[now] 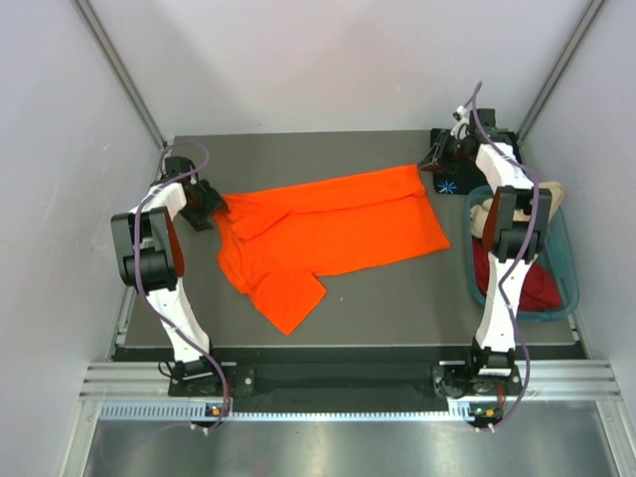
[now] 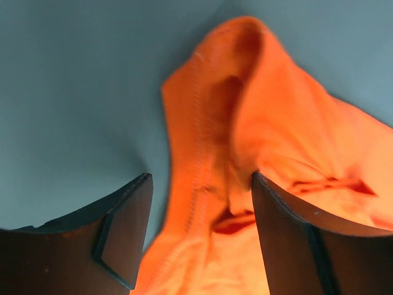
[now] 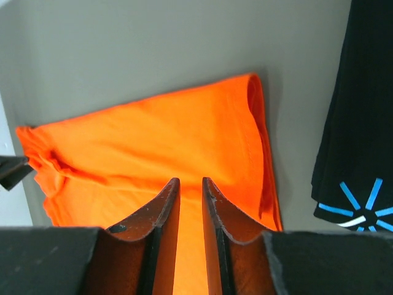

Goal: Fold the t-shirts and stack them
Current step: Fold the tshirt

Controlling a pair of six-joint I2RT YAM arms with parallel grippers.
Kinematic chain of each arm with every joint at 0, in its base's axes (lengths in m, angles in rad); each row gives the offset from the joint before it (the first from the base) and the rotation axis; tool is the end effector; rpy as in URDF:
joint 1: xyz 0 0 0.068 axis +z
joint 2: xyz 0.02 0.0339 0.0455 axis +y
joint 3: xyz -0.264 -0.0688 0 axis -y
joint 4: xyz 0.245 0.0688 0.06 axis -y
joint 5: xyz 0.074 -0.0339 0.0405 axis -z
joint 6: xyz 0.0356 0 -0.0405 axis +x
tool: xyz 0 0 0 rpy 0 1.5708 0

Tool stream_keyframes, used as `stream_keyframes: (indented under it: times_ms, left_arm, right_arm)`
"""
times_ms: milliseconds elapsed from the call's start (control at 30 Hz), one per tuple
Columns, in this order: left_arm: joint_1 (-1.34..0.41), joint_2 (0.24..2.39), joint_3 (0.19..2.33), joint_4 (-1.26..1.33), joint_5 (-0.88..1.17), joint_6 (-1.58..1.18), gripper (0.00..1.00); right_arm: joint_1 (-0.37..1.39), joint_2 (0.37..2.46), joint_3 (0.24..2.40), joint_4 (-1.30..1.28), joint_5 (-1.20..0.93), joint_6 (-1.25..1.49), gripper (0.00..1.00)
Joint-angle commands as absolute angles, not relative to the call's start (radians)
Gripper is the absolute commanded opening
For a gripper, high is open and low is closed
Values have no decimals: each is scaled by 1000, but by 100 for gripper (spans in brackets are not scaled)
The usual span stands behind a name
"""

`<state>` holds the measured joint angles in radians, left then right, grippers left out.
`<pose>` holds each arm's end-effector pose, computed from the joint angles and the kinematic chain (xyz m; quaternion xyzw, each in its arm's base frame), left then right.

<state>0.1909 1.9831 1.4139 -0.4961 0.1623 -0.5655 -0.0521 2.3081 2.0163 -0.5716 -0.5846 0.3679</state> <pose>0.4109 0.0735 0.1784 -0.3375 0.9043 -0.1235 0.2303 0.5171 -0.0073 0.2171 0.0896 0.8994 0.3191 0.2850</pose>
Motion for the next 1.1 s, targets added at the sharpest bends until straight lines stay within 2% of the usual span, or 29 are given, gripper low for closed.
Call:
stream_keyframes:
  times_ms: [0, 100, 233, 333, 367, 467, 567, 800, 1067]
  left_arm:
    - [192, 2026, 1447, -471, 129, -537, 70]
    - [192, 2065, 1466, -466, 155, -532, 67]
    - [192, 2088, 1460, -445, 166, -537, 57]
    - [192, 2083, 1448, -434, 164, -535, 42]
    - [192, 2082, 1447, -433, 155, -532, 33]
    - [198, 2080, 1453, -436, 146, -519, 20]
    - [210, 2095, 1483, -448, 138, -500, 0]
    - [239, 2135, 1612, -502, 92, -398, 0]
    - [247, 2184, 1750, -564, 65, -336, 0]
  right_arm:
    - [-40, 2229, 1984, -571, -581, 334, 22]
    - [-40, 2223, 1968, -565, -581, 333, 22]
    - [-38, 2215, 1953, -566, -574, 334, 22]
    - [-38, 2214, 1942, -569, -565, 328, 22]
    - [-38, 2212, 1941, -571, -558, 324, 22]
    - [-38, 2214, 1941, -577, -552, 321, 22]
    - [-37, 2218, 1936, -580, -548, 324, 22]
    - [-25, 2229, 1939, -601, -548, 311, 22]
    - [-11, 2206, 1845, -574, -557, 351, 22]
